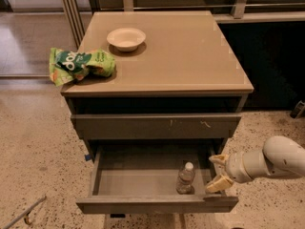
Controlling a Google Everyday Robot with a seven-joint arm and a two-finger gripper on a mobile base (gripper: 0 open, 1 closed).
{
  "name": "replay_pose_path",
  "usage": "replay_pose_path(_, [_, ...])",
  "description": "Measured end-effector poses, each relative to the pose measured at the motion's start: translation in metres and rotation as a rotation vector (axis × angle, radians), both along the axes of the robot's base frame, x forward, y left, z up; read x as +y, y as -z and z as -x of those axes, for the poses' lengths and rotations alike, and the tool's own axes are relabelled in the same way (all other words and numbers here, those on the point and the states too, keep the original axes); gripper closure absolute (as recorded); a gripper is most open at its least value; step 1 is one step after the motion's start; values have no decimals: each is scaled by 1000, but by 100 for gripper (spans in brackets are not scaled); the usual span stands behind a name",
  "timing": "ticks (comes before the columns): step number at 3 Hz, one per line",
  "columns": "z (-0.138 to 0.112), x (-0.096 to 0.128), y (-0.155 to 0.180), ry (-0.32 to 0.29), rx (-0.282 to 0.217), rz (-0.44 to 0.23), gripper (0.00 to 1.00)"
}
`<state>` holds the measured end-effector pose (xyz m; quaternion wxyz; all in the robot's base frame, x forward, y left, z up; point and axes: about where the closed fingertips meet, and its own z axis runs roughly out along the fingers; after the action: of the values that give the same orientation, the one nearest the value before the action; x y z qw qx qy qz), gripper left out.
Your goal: Pick water bottle from middle drawer and place on counter
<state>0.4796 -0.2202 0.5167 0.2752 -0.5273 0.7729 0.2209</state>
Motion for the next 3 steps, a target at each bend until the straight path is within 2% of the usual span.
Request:
replay_pose_path(1, [-5,10,15,-7,-9,-42,10])
replay_pose_path(3, [-17,42,31,-38,-29,-125,14])
